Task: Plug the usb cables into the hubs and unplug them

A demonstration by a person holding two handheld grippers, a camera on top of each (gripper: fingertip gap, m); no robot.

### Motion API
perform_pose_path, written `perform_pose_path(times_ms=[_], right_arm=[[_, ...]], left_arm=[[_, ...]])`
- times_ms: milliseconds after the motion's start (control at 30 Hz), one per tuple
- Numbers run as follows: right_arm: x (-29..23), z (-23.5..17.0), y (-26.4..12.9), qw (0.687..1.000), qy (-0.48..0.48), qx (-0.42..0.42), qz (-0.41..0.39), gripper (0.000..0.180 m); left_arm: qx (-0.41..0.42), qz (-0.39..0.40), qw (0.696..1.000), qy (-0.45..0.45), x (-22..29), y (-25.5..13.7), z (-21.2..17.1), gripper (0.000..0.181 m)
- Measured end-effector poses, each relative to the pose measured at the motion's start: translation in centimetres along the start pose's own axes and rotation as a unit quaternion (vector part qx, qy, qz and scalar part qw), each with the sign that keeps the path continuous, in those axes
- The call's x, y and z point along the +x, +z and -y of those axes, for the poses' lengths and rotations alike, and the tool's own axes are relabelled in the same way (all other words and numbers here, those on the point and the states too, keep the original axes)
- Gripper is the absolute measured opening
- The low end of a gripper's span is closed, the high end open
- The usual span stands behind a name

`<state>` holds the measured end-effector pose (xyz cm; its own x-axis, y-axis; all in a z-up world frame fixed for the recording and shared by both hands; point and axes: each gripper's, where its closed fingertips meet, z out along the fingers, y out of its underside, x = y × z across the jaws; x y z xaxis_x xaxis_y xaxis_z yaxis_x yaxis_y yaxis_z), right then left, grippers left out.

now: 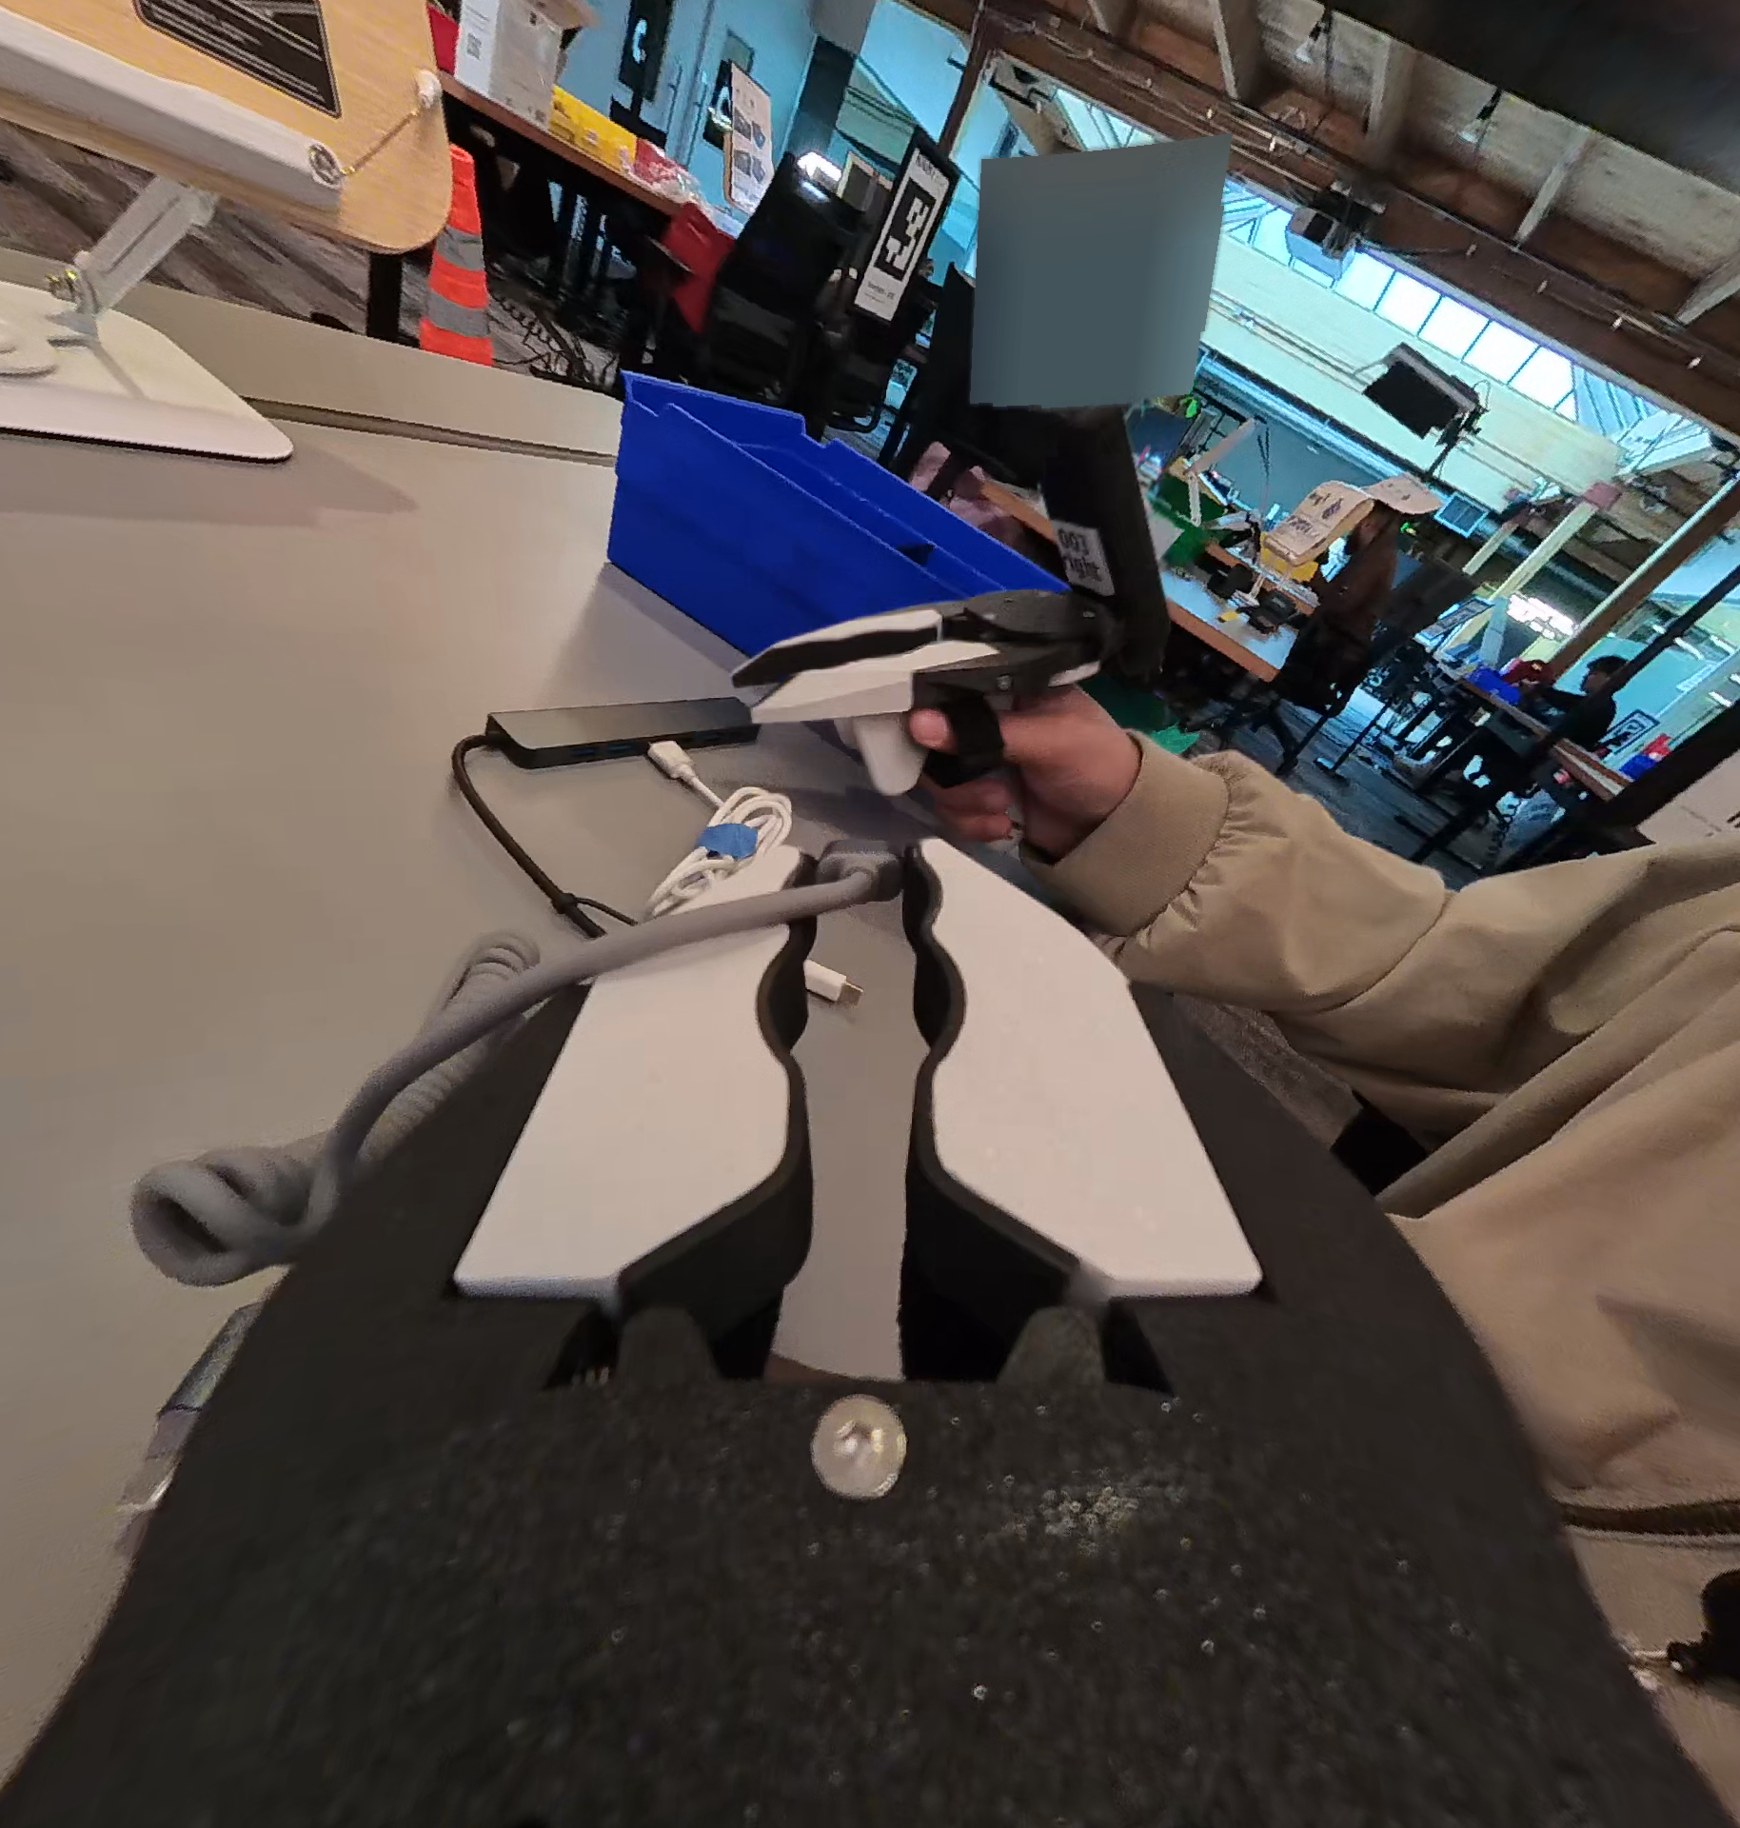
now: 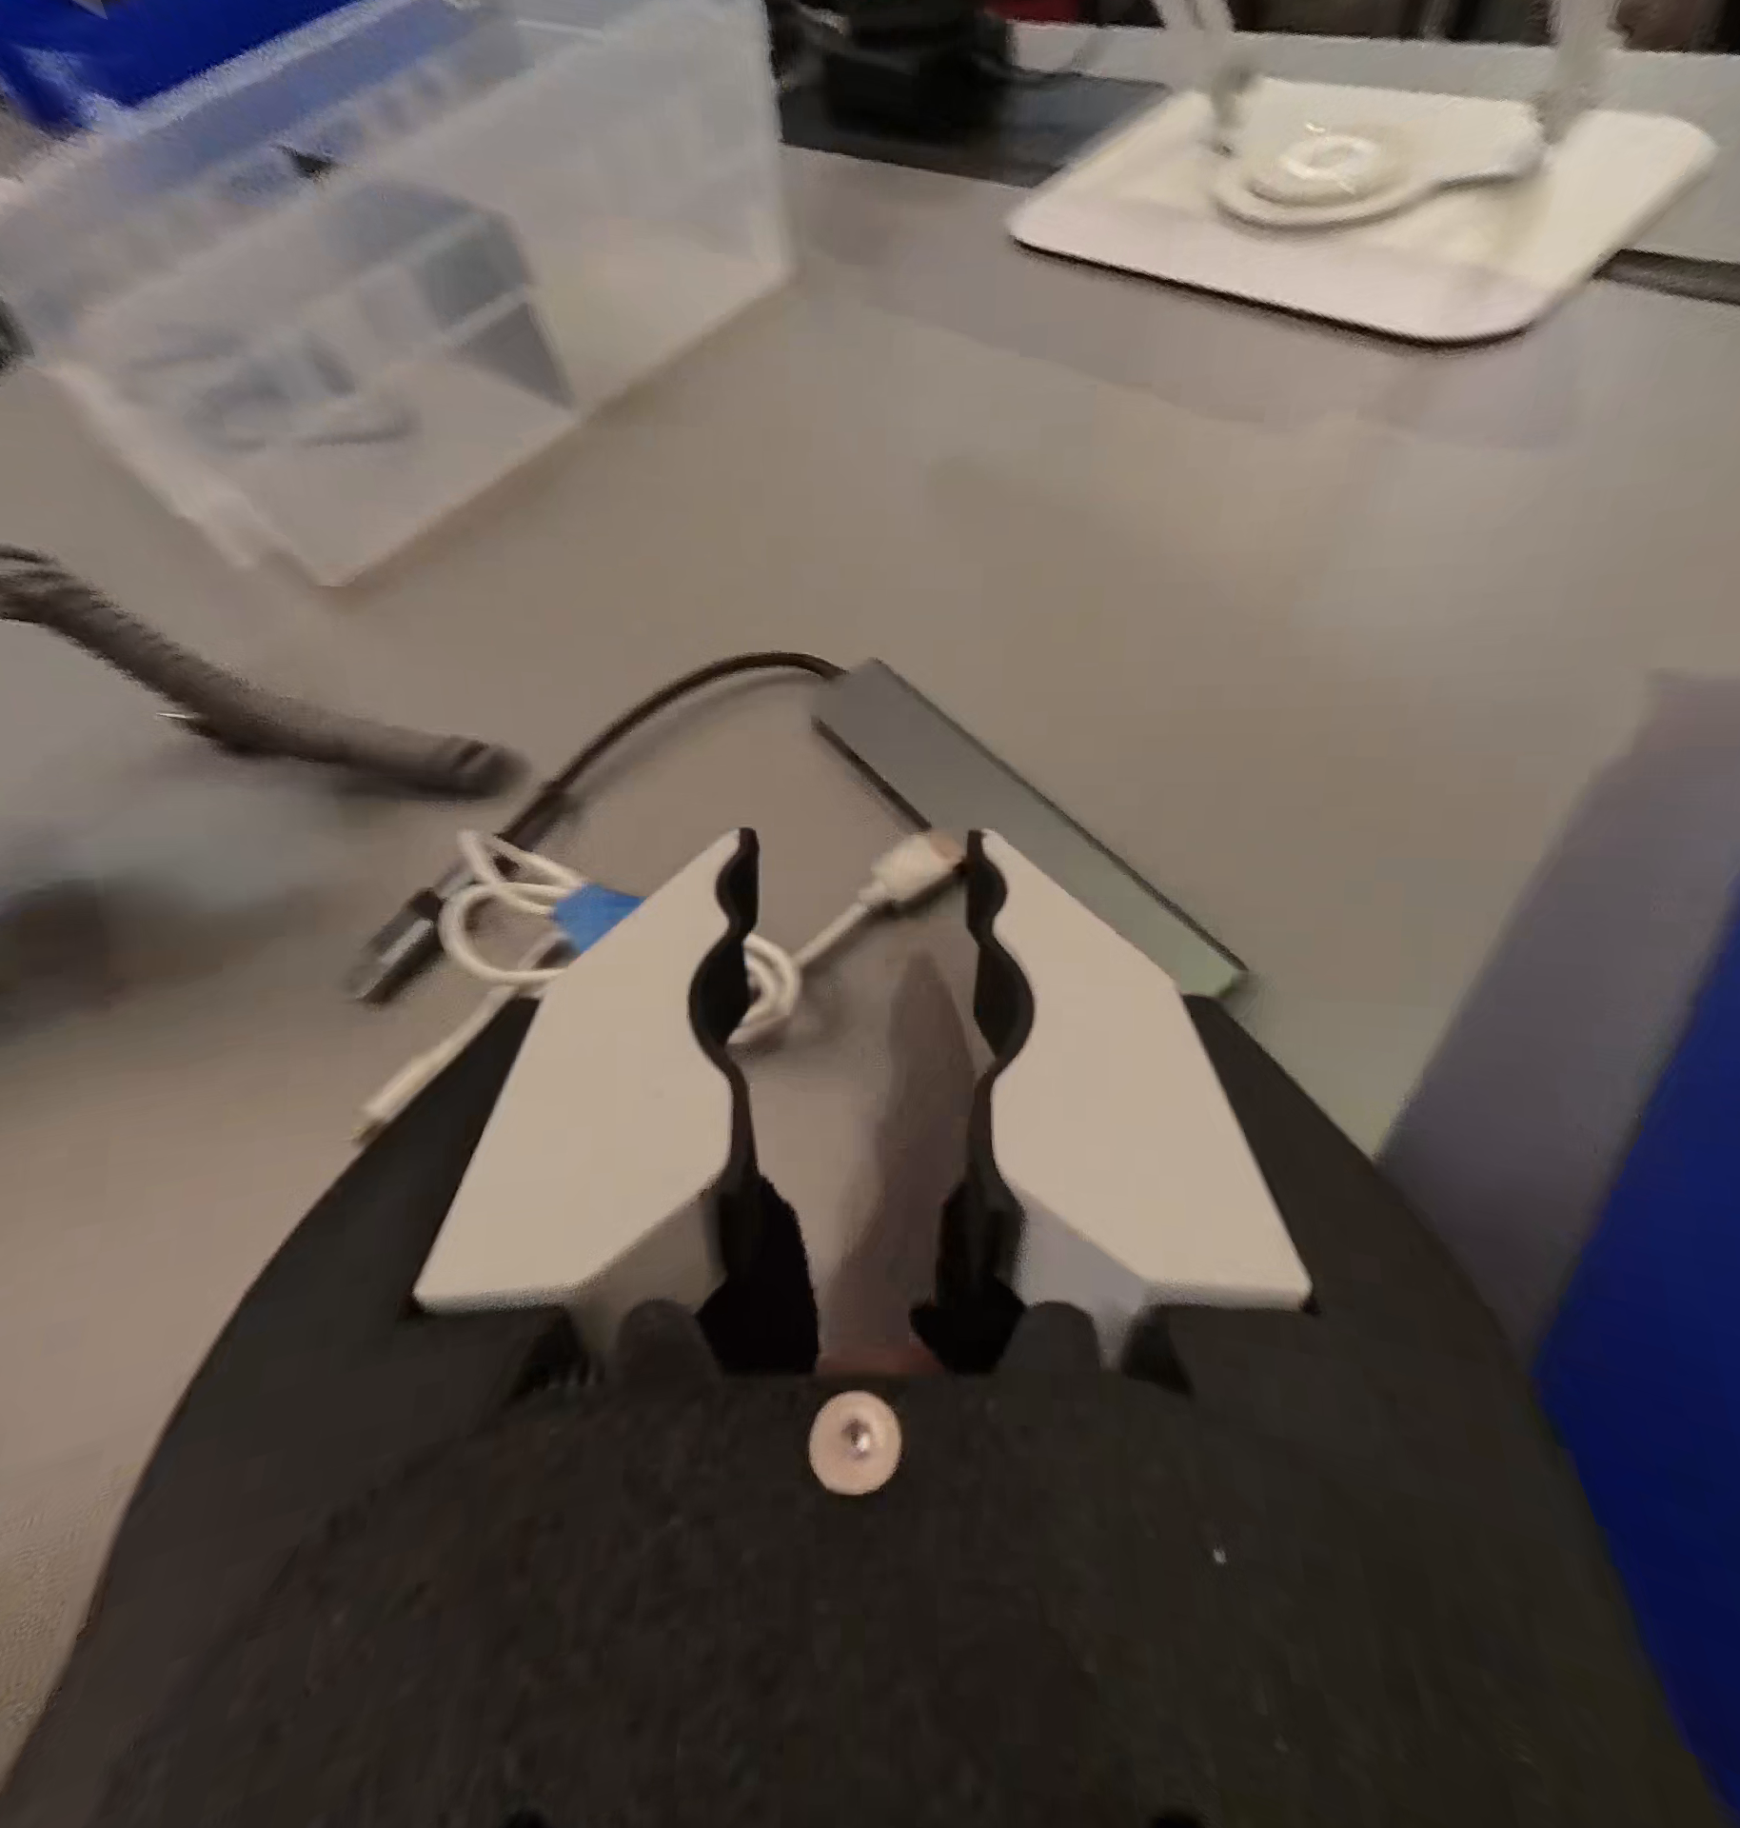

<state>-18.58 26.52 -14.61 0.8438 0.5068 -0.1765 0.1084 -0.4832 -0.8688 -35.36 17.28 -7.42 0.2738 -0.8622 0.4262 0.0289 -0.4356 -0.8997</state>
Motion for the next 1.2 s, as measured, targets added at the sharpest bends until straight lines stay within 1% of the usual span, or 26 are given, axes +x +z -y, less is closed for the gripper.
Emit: perform_pose_path(times_ms=[67,167,233,333,400,467,500,567,633,667,700,767,833,967,1033,1067,1100,1133,1200], right_arm=[[1.7,0.1,0.0,0.997,-0.035,-0.003,-0.068,0.043],[4.3,0.5,0.1,0.983,-0.063,-0.017,-0.174,0.045],[5.0,-0.1,0.9,0.975,-0.075,-0.05,-0.202,0.049],[5.8,-0.9,2.1,0.971,-0.078,-0.074,-0.215,0.055],[5.4,-1.1,2.8,0.979,-0.053,-0.074,-0.181,0.045],[4.2,-1.7,2.9,0.988,0.001,-0.086,-0.128,0.038],[3.4,-1.7,2.9,0.991,0.017,-0.083,-0.101,0.049],[1.3,-2.2,2.6,0.995,0.008,-0.085,-0.055,0.048],[-1.3,-2.6,2.2,0.996,0.014,-0.085,-0.001,0.052],[-1.9,-2.7,1.9,0.996,0.006,-0.088,0.013,0.053],[-2.2,-2.5,1.6,0.996,-0.008,-0.085,0.017,0.058],[-2.7,-1.9,1.0,0.995,-0.062,-0.075,0.03,0.059],[-2.2,-1.9,0.9,0.991,-0.101,-0.085,0.02,0.058],[-1.8,-4.1,2.5,0.984,-0.11,-0.134,0.035,0.06],[-1.8,-4.0,2.7,0.979,-0.143,-0.138,0.035,0.054],[-2.1,-4.0,2.8,0.979,-0.143,-0.136,0.046,0.045],[-1.8,-3.9,2.9,0.979,-0.145,-0.135,0.038,0.033],[-1.8,-3.9,3.0,0.979,-0.148,-0.137,0.042,0.031],[-1.8,-3.8,3.0,0.982,-0.118,-0.144,0.039,0.03]], left_arm=[[-0.013,-0.003,1.0,0.013,0.4,0.3,-0.4,0.017],[-0.028,-0.012,0.999,0.02,1.1,0.7,-1.1,0.017],[-0.028,-0.025,0.999,0.013,1.5,0.7,-1.1,0.017],[-0.025,-0.048,0.999,-0.002,2.1,0.5,-1.1,0.017],[-0.023,-0.062,0.998,-0.009,2.4,0.3,-1.0,0.017],[-0.023,-0.07,0.997,-0.015,2.6,0.1,-1.0,0.017],[-0.024,-0.071,0.997,-0.016,2.6,0.0,-1.1,0.017],[-0.027,-0.073,0.997,-0.016,2.7,0.0,-1.1,0.017],[-0.027,-0.073,0.997,-0.016,2.6,-0.1,-1.1,0.017],[-0.027,-0.071,0.997,-0.016,2.6,-0.1,-1.1,0.017],[-0.026,-0.069,0.997,-0.015,2.5,-0.1,-1.0,0.017],[-0.026,-0.066,0.997,-0.013,2.3,-0.3,-0.9,0.017],[-0.025,-0.056,0.998,-0.006,2.0,-0.4,-0.8,0.017],[-0.026,-0.042,0.999,0.004,1.4,-0.4,-0.8,0.016],[-0.028,-0.034,0.999,0.013,1.2,-0.3,-0.8,0.017],[-0.031,-0.027,0.999,0.021,1.1,-0.2,-0.9,0.017],[-0.035,-0.019,0.999,0.031,0.9,-0.1,-1.1,0.017],[-0.038,-0.007,0.998,0.045,0.7,0.0,-1.1,0.017],[-0.039,0.026,0.995,0.084,0.1,0.4,-1.0,0.016]])
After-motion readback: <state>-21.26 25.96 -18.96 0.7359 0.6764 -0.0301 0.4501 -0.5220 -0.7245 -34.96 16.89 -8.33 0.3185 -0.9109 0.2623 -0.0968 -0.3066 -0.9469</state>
